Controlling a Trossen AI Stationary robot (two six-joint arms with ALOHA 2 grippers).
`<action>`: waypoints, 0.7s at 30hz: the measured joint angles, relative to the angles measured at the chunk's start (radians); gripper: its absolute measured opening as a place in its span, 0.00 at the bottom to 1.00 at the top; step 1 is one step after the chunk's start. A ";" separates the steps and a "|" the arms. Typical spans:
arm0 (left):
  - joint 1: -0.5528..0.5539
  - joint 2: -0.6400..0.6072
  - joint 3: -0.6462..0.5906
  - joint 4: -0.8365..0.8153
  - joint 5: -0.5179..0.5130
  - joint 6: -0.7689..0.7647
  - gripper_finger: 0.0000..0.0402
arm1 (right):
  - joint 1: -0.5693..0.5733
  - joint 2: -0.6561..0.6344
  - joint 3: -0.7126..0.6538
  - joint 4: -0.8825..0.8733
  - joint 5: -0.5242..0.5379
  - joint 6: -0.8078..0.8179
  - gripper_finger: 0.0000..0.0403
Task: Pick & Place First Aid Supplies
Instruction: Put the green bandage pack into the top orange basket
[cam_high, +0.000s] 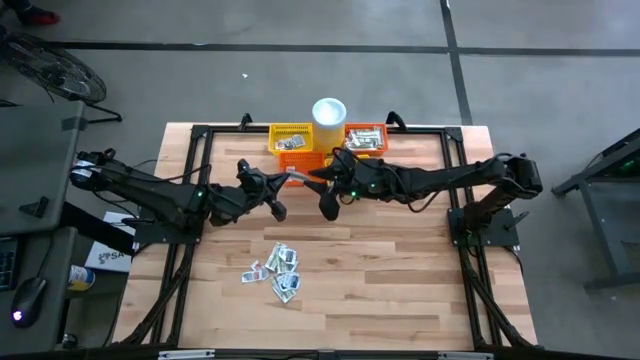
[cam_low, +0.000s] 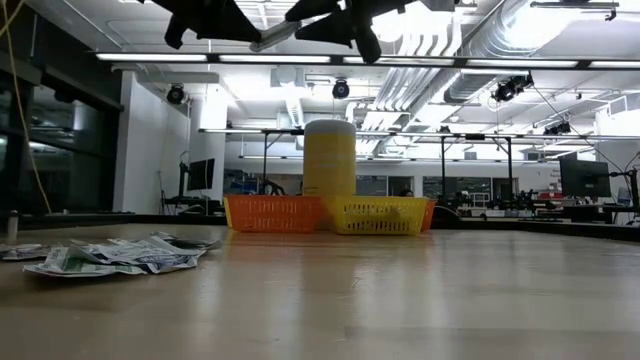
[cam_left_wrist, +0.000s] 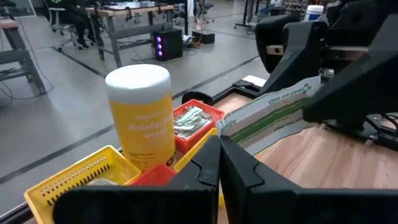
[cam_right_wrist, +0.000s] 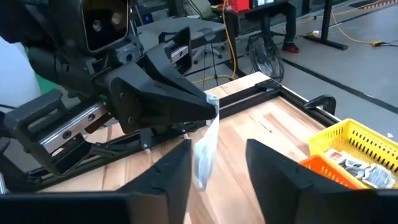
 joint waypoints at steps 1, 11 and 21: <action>0.000 0.000 0.000 0.000 0.000 0.000 0.00 | 0.000 0.000 0.000 -0.001 -0.002 0.000 0.34; 0.000 0.000 0.000 -0.002 0.047 0.000 0.00 | 0.000 0.000 0.000 -0.003 -0.016 0.007 0.02; 0.000 0.000 0.000 -0.024 0.037 0.000 0.07 | 0.000 0.000 0.000 -0.034 -0.006 0.069 0.00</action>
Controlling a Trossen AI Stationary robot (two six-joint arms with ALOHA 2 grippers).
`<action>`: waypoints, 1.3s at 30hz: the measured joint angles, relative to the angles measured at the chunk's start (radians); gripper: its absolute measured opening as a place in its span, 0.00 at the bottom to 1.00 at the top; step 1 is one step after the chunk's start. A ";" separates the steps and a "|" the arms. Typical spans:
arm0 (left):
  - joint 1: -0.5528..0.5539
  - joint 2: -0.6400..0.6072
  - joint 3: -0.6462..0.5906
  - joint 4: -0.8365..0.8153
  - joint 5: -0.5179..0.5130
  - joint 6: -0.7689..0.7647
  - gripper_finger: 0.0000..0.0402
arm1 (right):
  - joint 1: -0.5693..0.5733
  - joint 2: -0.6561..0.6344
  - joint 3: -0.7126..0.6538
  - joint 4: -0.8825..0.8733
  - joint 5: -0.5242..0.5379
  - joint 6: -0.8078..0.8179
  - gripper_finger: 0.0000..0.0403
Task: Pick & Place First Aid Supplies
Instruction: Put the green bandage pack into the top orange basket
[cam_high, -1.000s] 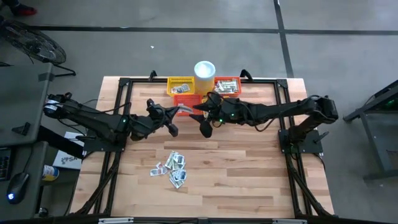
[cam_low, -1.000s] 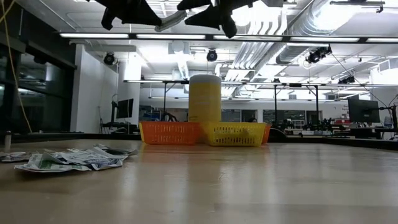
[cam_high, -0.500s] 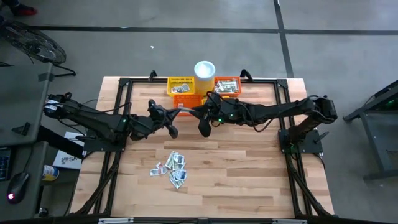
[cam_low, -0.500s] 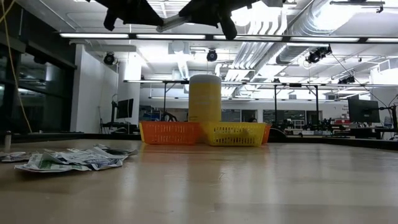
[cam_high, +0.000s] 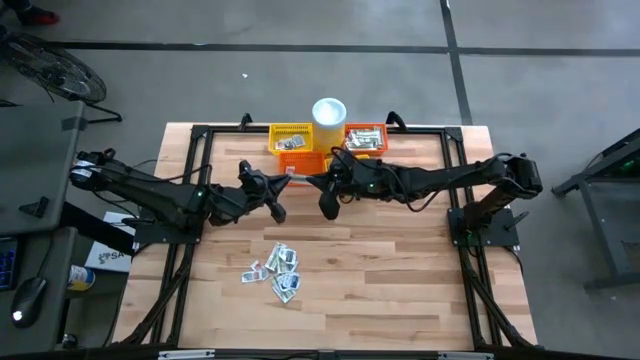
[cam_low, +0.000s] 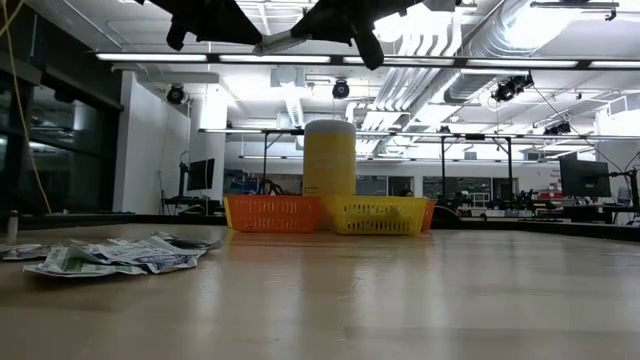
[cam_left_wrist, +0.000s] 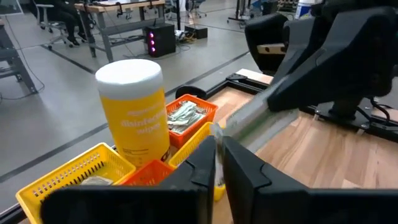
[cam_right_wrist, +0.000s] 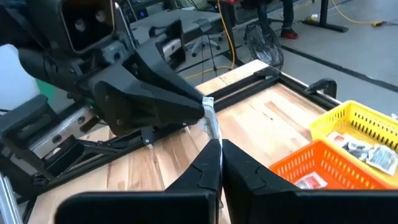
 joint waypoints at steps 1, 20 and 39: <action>0.000 -0.002 0.000 0.000 0.000 0.000 0.09 | 0.000 0.000 0.000 -0.006 0.003 0.009 0.00; 0.000 -0.247 -0.001 -0.396 0.010 -0.206 0.30 | -0.151 -0.166 0.001 -0.610 0.082 0.095 0.00; 0.000 -0.227 -0.044 -0.573 0.091 -0.587 0.30 | -0.750 -0.134 -0.019 -0.737 -0.287 -0.116 0.00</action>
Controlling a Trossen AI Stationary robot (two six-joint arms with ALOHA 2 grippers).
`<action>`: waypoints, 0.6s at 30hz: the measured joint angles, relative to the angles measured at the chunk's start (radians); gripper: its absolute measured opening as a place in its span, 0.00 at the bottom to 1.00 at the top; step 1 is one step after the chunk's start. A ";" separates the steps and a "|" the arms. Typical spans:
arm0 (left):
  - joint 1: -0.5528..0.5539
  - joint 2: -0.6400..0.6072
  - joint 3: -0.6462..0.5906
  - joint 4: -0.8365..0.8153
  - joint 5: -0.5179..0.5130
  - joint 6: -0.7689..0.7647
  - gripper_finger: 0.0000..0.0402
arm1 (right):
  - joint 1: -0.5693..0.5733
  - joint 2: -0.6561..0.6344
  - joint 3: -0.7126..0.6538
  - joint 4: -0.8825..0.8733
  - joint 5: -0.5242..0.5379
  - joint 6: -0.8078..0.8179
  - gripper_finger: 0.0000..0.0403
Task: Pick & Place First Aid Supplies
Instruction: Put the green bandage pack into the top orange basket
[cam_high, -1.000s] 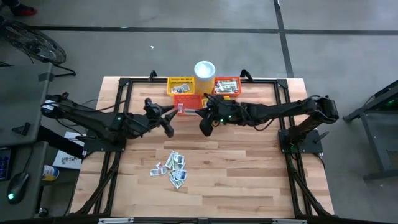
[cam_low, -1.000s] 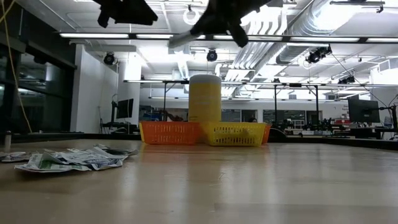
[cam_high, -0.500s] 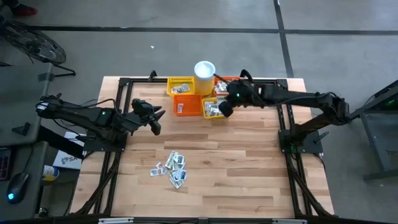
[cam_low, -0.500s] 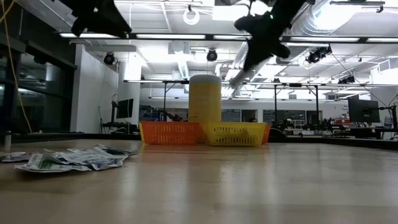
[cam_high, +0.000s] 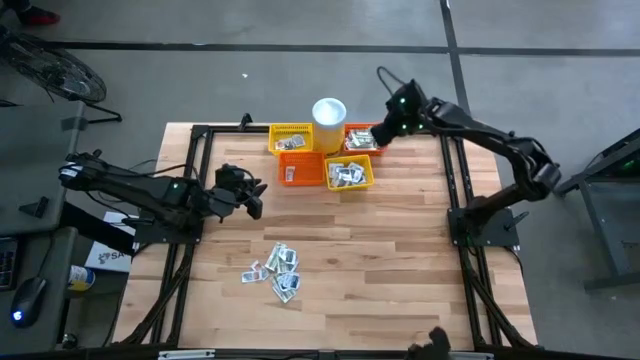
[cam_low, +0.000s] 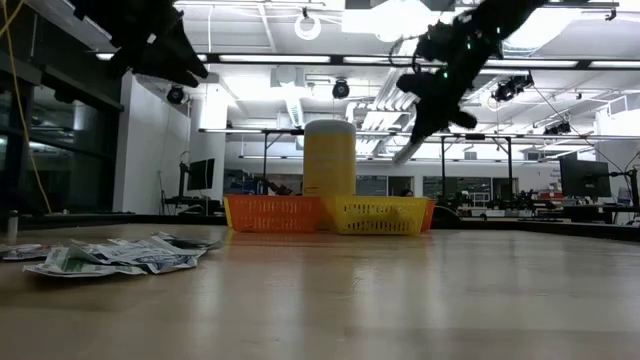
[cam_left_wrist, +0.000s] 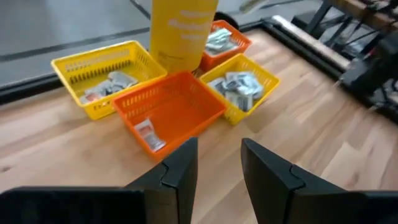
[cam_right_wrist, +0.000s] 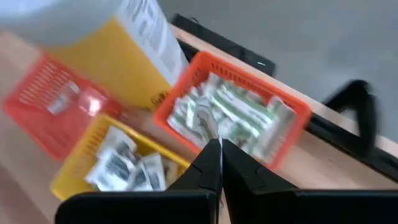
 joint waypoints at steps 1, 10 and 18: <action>0.000 0.003 -0.001 -0.002 0.000 -0.010 0.30 | -0.029 0.009 -0.016 0.041 -0.054 0.001 0.00; 0.000 0.078 0.001 0.065 0.009 -0.070 0.30 | -0.201 0.123 -0.154 0.376 -0.380 0.112 0.00; 0.000 0.163 0.001 0.108 0.017 -0.144 0.30 | -0.222 0.245 -0.179 0.528 -0.471 0.122 0.00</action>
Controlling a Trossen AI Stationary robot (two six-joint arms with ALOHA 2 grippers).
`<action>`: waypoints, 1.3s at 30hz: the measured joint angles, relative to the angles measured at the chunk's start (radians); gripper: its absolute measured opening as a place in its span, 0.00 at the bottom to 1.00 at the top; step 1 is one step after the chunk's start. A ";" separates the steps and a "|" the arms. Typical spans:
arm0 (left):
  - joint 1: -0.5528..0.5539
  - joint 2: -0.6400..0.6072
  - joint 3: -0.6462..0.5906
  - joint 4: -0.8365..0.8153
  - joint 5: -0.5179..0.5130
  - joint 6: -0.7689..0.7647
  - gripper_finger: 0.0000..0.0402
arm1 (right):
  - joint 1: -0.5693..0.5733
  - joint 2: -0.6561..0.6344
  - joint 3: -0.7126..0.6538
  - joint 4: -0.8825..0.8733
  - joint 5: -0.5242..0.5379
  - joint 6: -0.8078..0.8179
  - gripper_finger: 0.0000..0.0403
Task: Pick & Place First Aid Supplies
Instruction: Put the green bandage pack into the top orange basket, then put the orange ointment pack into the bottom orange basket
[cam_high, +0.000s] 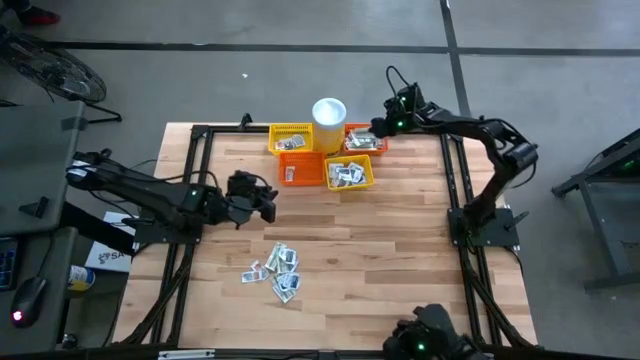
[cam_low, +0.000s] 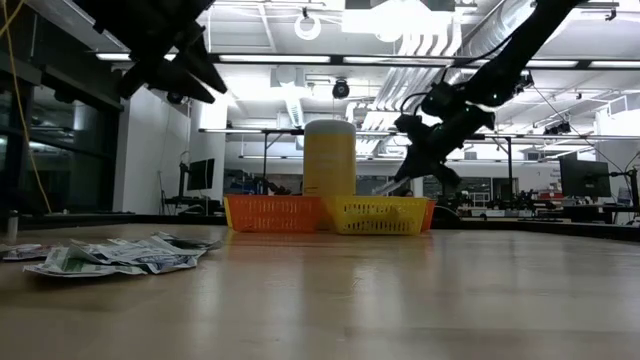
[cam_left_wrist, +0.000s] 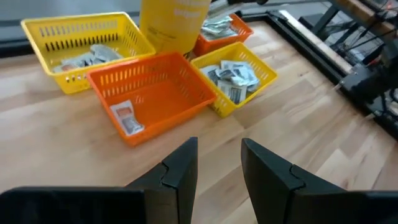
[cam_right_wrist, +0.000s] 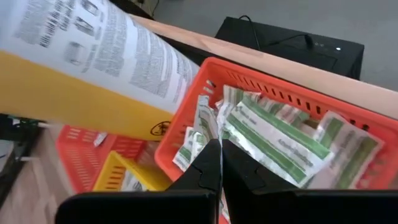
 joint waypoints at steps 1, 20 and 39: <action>0.000 0.010 0.000 0.003 0.000 -0.018 0.30 | 0.000 0.010 0.000 0.009 -0.001 0.000 0.00; 0.000 0.037 0.000 -0.014 0.041 -0.095 0.30 | -0.018 0.033 0.000 0.030 0.051 -0.028 0.34; 0.000 0.036 0.000 -0.186 0.281 -0.125 0.30 | -0.128 -0.107 0.000 -0.146 -0.062 -0.147 0.39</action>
